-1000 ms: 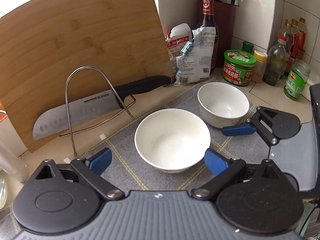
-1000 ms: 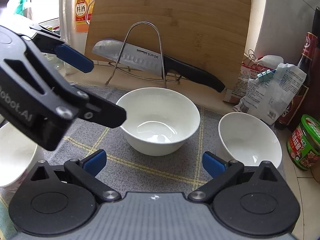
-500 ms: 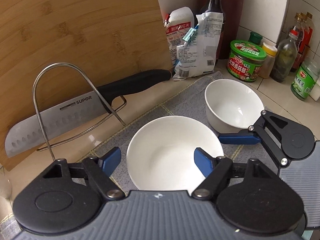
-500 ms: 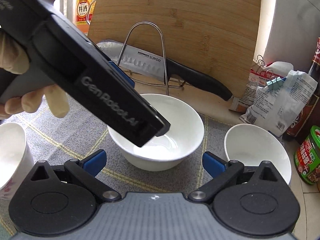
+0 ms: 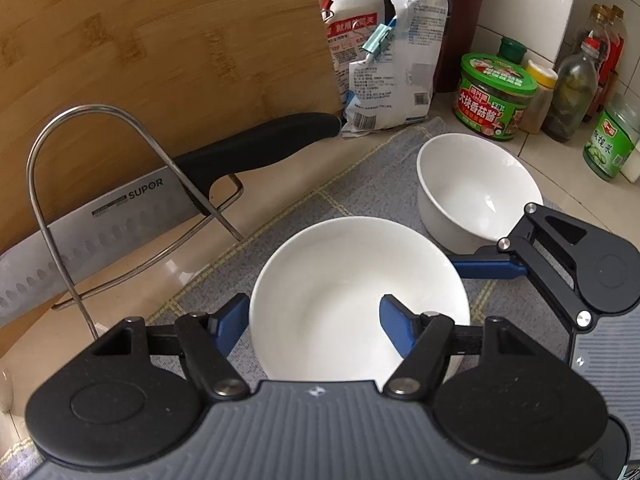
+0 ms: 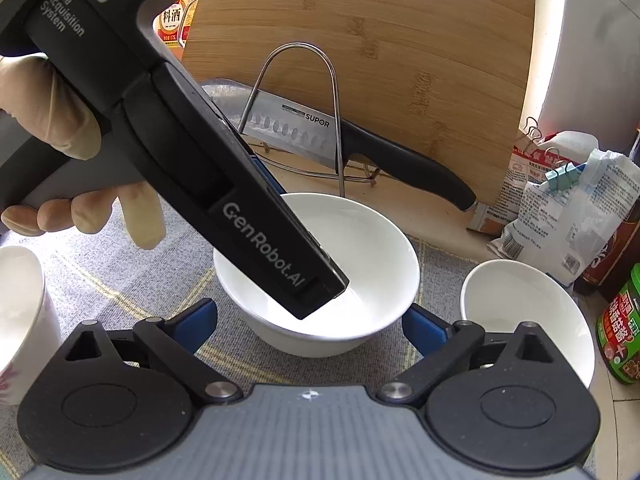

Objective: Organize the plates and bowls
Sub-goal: 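Close both grippers on opposite sides of that bowl's rim, then lift the bowl with both grippers and carry it to the placed bowl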

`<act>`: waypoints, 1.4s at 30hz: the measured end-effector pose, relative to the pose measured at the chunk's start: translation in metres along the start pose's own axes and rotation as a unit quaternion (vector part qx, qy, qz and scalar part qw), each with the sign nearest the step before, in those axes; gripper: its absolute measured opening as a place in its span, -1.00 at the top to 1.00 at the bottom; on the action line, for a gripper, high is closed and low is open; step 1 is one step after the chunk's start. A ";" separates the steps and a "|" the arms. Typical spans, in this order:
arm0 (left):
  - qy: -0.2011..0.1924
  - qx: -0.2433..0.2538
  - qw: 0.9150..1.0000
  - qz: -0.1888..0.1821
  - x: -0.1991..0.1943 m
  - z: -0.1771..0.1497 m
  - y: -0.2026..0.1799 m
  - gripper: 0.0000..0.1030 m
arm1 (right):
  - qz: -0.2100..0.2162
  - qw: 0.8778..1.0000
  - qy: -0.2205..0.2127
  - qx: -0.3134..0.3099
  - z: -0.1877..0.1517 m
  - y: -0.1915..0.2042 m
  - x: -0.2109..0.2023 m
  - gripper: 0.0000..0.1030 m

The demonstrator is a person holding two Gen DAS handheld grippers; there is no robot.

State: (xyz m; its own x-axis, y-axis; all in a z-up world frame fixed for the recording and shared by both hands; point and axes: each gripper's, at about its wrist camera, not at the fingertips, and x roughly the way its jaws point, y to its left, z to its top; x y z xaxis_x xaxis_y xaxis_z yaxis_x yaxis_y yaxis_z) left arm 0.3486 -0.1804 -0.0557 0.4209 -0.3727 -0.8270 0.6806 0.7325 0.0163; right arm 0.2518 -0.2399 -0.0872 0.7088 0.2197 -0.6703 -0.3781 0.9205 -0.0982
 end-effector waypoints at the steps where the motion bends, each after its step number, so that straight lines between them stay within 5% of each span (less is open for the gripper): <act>1: 0.000 0.000 1.000 -0.002 0.000 0.001 0.000 -0.36 | 0.000 1.000 -0.001 -0.001 0.000 0.001 -0.001 -0.92; 30: 0.000 0.007 1.000 -0.009 -0.001 0.001 0.000 -0.35 | 0.000 1.000 0.001 0.022 0.005 -0.004 0.000 -0.82; 42: -0.002 -0.013 1.000 -0.008 -0.035 -0.006 -0.004 -0.35 | 0.024 1.000 0.011 0.016 0.016 0.002 -0.022 -0.82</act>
State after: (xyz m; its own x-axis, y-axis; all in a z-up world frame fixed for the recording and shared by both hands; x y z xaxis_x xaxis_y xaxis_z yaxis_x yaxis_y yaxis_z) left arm 0.3274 -0.1673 -0.0298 0.4125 -0.3858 -0.8252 0.6707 0.7416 -0.0114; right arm 0.2450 -0.2374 -0.0614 0.6776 0.2571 -0.6890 -0.3921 0.9189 -0.0427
